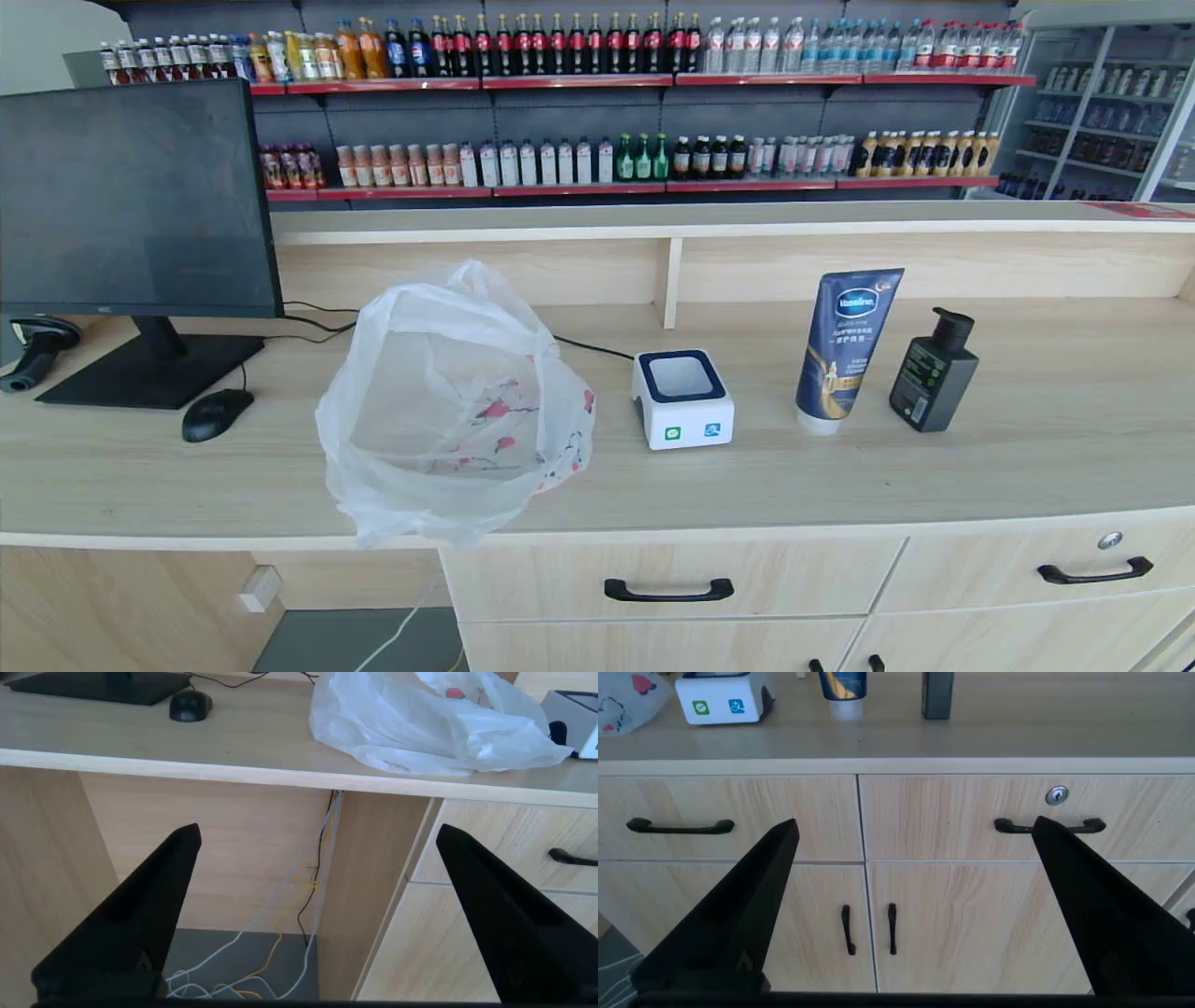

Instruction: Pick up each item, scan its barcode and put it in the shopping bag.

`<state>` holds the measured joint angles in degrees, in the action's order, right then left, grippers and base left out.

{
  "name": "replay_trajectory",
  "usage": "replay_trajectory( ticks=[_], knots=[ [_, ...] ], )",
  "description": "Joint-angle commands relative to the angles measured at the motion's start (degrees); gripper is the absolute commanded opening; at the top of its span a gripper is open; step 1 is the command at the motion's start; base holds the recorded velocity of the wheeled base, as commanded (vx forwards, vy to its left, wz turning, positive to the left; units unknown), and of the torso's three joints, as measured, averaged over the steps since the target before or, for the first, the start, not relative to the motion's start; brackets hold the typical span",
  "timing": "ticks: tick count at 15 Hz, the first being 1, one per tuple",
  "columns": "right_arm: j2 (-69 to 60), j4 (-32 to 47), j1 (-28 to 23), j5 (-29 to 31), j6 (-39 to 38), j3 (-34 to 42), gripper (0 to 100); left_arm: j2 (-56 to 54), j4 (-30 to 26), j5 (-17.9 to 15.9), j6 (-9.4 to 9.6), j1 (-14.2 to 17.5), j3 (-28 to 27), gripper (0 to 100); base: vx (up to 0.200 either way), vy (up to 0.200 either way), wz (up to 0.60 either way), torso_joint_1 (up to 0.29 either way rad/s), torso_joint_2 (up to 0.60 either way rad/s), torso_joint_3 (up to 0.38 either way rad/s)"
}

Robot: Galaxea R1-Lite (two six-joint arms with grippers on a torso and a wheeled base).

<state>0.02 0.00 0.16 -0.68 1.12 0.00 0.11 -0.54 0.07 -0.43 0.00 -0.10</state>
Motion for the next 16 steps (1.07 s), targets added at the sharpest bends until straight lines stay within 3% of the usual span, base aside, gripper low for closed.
replay_trajectory(
  ticks=[1,6,7,10,16],
  knots=[
    [-0.02,0.00,0.02,-0.02,0.02,0.00,100,-0.02,0.01,0.01,-0.01,0.09,0.01,100,0.000,0.000,0.00,0.000,0.00,0.000],
    [-0.02,-2.81,-0.07,-0.20,0.72,-0.70,100,-0.02,0.01,0.01,-0.01,0.09,0.01,100,0.000,0.000,0.00,0.000,0.00,0.000],
    [0.24,-6.59,0.02,-1.34,0.55,-4.83,100,-0.02,0.01,0.01,-0.01,0.00,0.01,100,0.000,0.000,0.00,0.000,0.00,0.000],
    [5.78,-4.22,0.37,-3.62,0.81,-13.36,100,-0.02,0.01,0.01,-0.10,0.09,0.01,100,0.000,0.000,0.00,0.000,0.00,0.000],
    [23.27,-4.75,8.81,-6.08,-5.25,-17.14,100,-0.02,0.01,0.01,-0.01,0.00,0.01,100,0.000,0.000,0.00,0.000,0.00,0.000]
  ],
)
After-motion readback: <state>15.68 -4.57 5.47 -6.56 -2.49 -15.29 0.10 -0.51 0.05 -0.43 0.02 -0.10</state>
